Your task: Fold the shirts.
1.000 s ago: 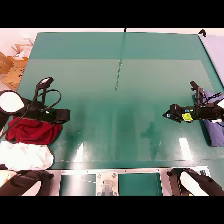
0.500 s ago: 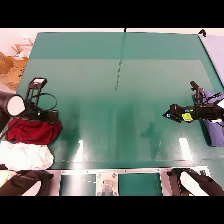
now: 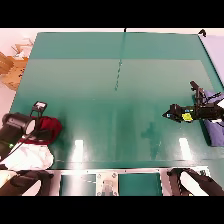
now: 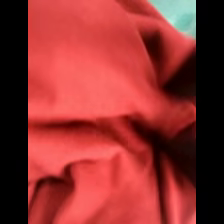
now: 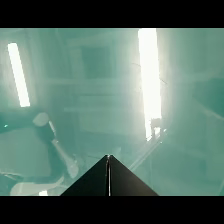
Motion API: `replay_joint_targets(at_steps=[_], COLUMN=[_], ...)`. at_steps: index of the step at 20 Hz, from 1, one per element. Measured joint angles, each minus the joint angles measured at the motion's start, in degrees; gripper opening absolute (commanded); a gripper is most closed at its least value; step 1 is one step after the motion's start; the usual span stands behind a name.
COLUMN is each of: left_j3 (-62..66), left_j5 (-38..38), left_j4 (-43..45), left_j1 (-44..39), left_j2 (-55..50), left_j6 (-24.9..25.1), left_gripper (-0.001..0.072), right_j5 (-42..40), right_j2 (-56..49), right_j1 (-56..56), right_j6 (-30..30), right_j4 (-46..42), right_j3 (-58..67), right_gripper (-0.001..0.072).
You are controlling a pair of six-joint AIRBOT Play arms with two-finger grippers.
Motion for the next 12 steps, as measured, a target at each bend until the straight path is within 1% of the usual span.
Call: replay_joint_targets(at_steps=[3,5,7,10,12], left_j3=[-0.46,2.73,8.79,20.41,27.71], left_j5=[1.36,0.83,-0.83,-2.43,-2.12], left_j4=[0.0,-0.83,-4.13,-14.29,-24.98], left_j1=[0.11,0.11,0.13,0.09,0.09], left_j2=[0.0,0.0,-0.02,-0.02,-0.02], left_j6=[-0.07,0.28,2.84,7.61,11.37], left_gripper=[0.0016,0.0016,0.0015,0.0015,0.0015], right_j5=[-0.02,0.0,-0.02,-0.04,-0.11], right_j2=[0.0,0.0,0.0,0.0,0.0], right_j1=[0.0,0.0,0.0,0.0,0.0], right_j6=[0.0,0.0,0.0,0.0,0.0], right_j4=[0.0,0.0,0.0,0.0,0.0], right_j3=[0.0,0.0,0.0,-0.02,0.0], right_gripper=[0.0017,0.0017,0.0017,0.0017,0.0017])
